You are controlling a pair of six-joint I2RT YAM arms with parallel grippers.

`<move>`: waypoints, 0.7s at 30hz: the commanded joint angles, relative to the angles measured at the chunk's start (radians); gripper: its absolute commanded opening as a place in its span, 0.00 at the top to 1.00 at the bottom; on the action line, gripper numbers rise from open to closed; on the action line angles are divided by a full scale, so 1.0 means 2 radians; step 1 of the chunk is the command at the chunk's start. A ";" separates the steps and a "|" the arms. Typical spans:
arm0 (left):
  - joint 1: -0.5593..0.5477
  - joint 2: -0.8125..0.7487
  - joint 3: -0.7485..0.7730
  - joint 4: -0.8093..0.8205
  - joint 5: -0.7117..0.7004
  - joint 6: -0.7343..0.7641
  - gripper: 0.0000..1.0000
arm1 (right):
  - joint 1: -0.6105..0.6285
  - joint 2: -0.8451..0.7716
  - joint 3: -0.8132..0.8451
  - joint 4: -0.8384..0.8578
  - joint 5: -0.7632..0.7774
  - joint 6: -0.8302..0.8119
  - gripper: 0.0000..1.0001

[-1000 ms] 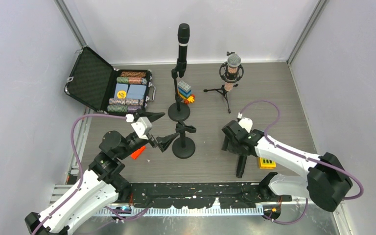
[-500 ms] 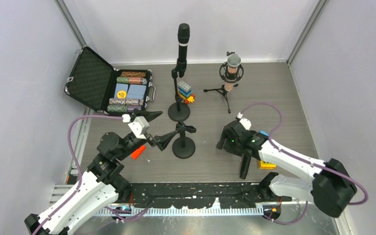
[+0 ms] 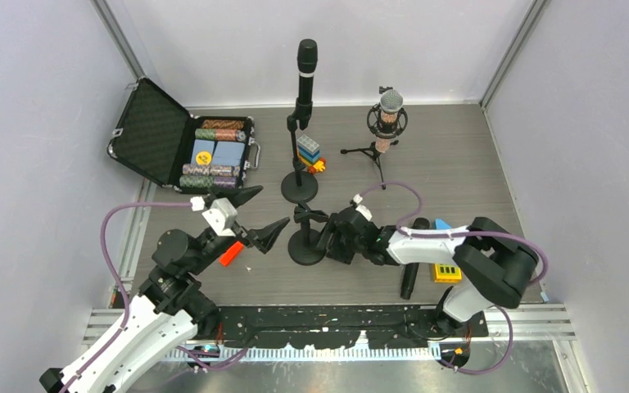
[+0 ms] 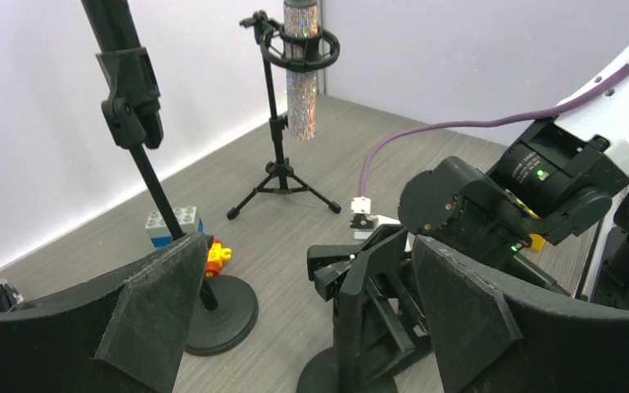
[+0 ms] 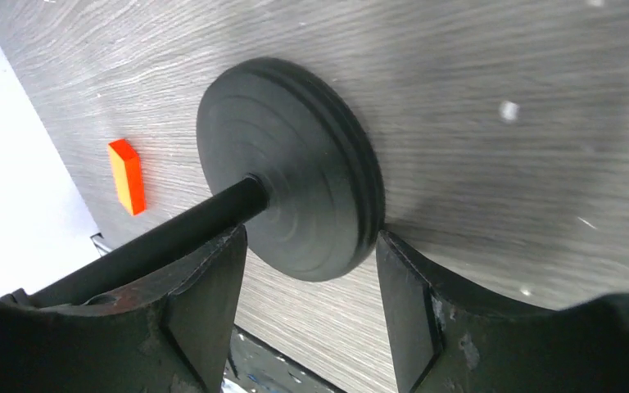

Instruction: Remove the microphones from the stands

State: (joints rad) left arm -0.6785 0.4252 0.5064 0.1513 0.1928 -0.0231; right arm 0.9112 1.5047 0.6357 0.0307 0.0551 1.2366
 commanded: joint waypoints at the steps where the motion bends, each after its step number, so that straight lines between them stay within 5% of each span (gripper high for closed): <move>1: 0.001 0.017 0.033 -0.023 0.004 -0.005 0.00 | 0.002 0.073 0.021 0.072 -0.015 0.046 0.34; 10: 0.001 0.023 0.040 -0.018 0.020 -0.018 0.00 | 0.023 0.226 0.175 0.109 -0.046 0.090 0.36; 15: 0.001 0.016 0.041 -0.029 0.012 -0.013 0.00 | 0.043 0.305 0.317 0.051 -0.045 0.064 0.36; 21: 0.001 0.030 0.060 -0.068 -0.031 -0.021 0.00 | 0.047 0.283 0.301 0.049 -0.010 0.024 0.36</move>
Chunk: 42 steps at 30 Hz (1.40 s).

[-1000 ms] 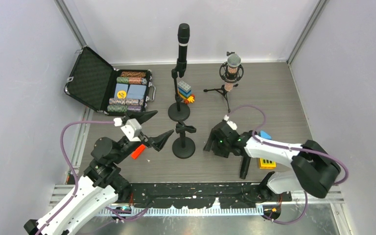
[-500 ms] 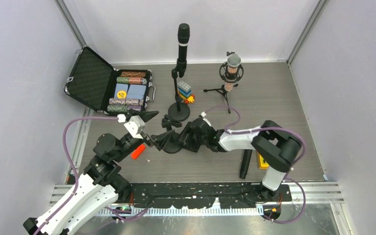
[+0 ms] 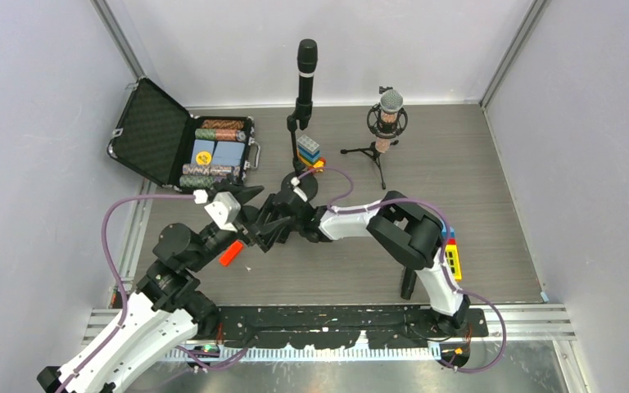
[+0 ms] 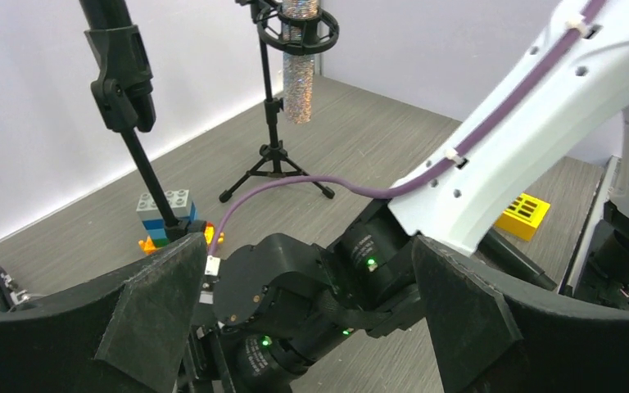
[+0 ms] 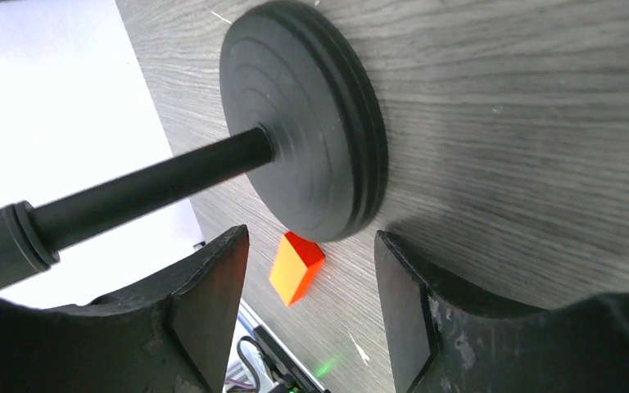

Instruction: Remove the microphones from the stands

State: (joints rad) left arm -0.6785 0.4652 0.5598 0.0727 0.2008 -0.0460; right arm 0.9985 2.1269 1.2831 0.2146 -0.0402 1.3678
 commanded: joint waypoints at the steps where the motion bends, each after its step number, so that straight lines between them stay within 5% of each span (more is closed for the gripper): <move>1: 0.001 0.019 0.041 -0.034 -0.048 -0.016 0.00 | 0.003 -0.039 -0.030 -0.048 0.056 -0.066 0.35; 8: 0.001 0.093 0.061 -0.040 -0.056 -0.045 0.00 | 0.002 -0.197 -0.124 -0.128 0.186 -0.142 0.34; 14: 0.001 0.144 0.026 0.086 -0.069 -0.084 0.00 | 0.002 -0.322 -0.215 -0.181 0.288 -0.122 0.35; 18: 0.001 0.191 0.004 0.182 -0.106 -0.099 0.00 | 0.003 -0.398 -0.275 -0.177 0.297 -0.100 0.35; 25: 0.003 0.323 0.105 0.148 -0.193 -0.094 0.01 | 0.003 -0.498 -0.315 -0.218 0.305 -0.100 0.36; 34: 0.036 0.418 0.141 0.158 -0.205 -0.103 0.08 | 0.002 -0.592 -0.328 -0.253 0.334 -0.111 0.36; 42: 0.069 0.472 0.137 0.245 -0.172 -0.101 0.18 | 0.002 -0.621 -0.335 -0.261 0.357 -0.121 0.36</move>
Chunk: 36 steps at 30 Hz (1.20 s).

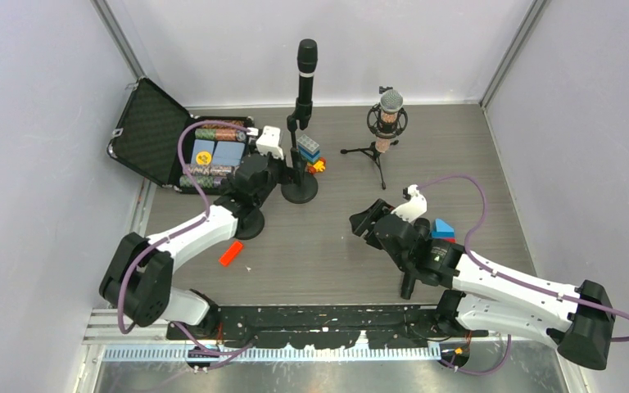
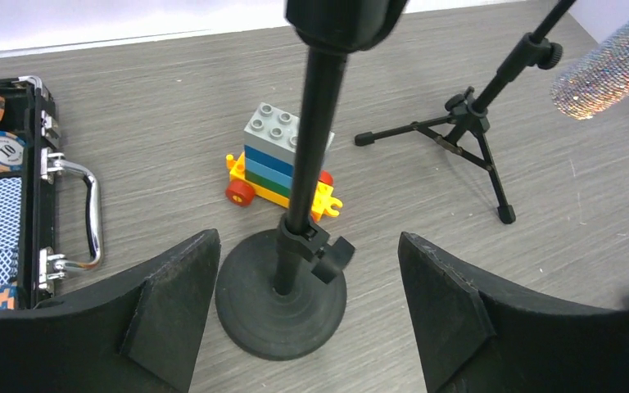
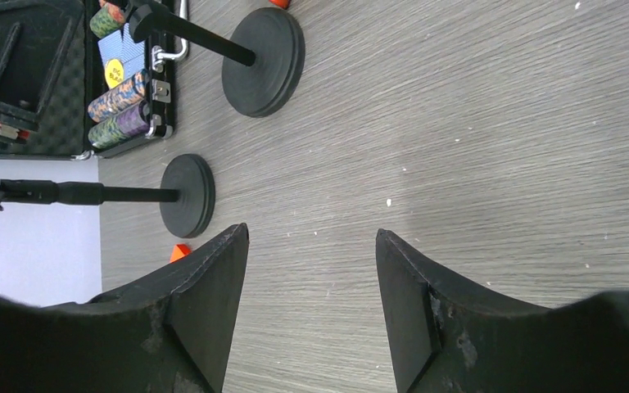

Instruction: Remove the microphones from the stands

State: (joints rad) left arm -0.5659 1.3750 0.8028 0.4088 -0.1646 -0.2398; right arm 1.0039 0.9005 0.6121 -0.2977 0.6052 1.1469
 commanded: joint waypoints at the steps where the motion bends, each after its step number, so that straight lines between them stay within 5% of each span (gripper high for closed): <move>1: 0.016 0.026 0.015 0.095 0.014 -0.003 0.20 | -0.001 -0.006 0.002 -0.005 0.036 -0.013 0.36; 8: 0.020 0.061 -0.012 0.212 0.080 0.022 0.38 | 0.000 0.011 0.012 -0.007 0.036 -0.020 0.36; 13: 0.021 0.082 -0.037 0.287 0.113 0.022 0.72 | 0.000 0.022 0.018 -0.008 0.030 -0.022 0.36; 36: 0.020 0.059 -0.074 0.290 0.182 -0.054 0.99 | -0.001 0.021 0.008 -0.021 0.022 0.004 0.36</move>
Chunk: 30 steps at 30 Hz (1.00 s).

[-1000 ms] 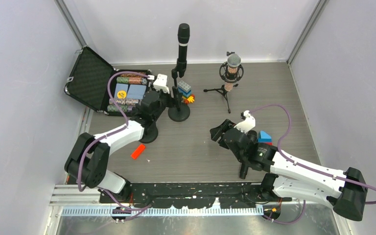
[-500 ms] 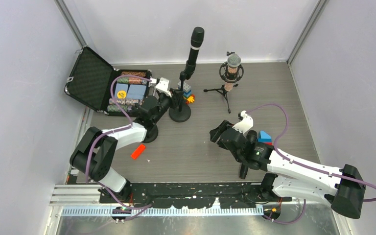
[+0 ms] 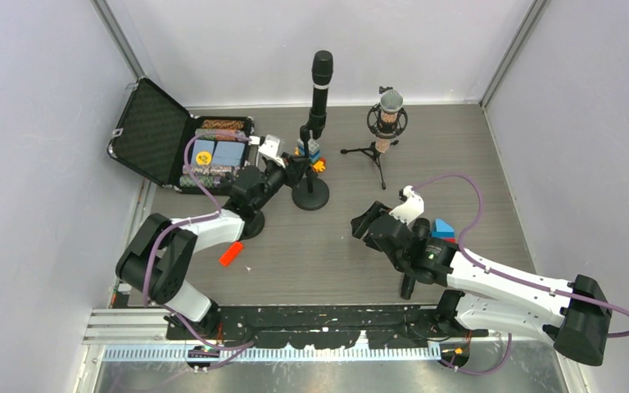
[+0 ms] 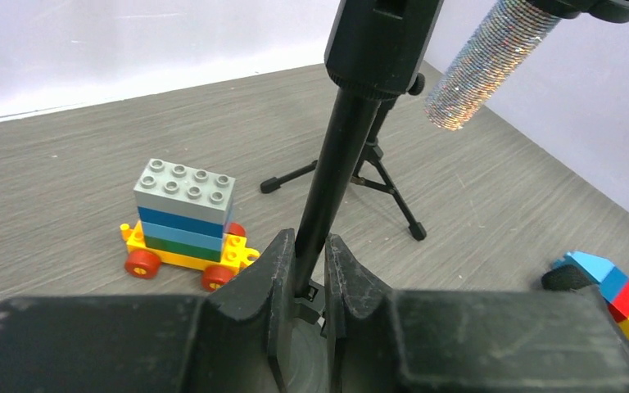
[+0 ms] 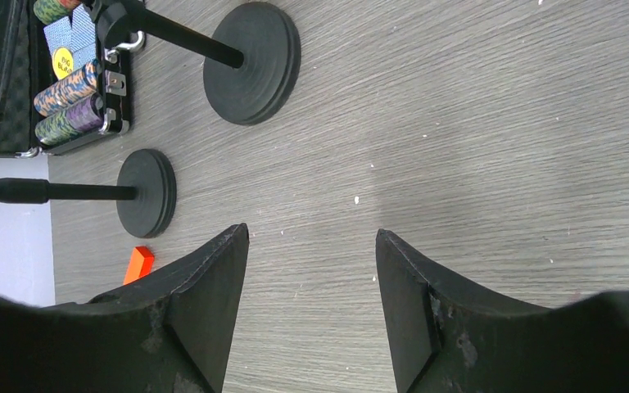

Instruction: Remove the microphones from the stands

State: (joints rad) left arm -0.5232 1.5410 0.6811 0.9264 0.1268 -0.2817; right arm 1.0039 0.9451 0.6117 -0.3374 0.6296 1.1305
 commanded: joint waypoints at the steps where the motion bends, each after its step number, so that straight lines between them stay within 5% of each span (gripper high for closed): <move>1: -0.001 -0.028 -0.016 0.031 0.040 -0.038 0.99 | 0.000 0.000 0.008 0.000 0.011 0.011 0.36; 17: -0.029 -0.091 -0.054 -0.034 0.088 -0.054 1.00 | 0.000 0.012 0.005 0.005 0.013 0.018 0.36; 30: -0.119 -0.205 -0.108 -0.131 -0.014 -0.031 1.00 | 0.000 0.014 -0.030 0.125 -0.046 0.046 0.36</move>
State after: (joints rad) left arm -0.7124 1.2079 0.4953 0.7082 0.1772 -0.3370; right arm 1.0039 0.9695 0.5797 -0.2306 0.5777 1.1790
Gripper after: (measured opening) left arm 0.177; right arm 0.644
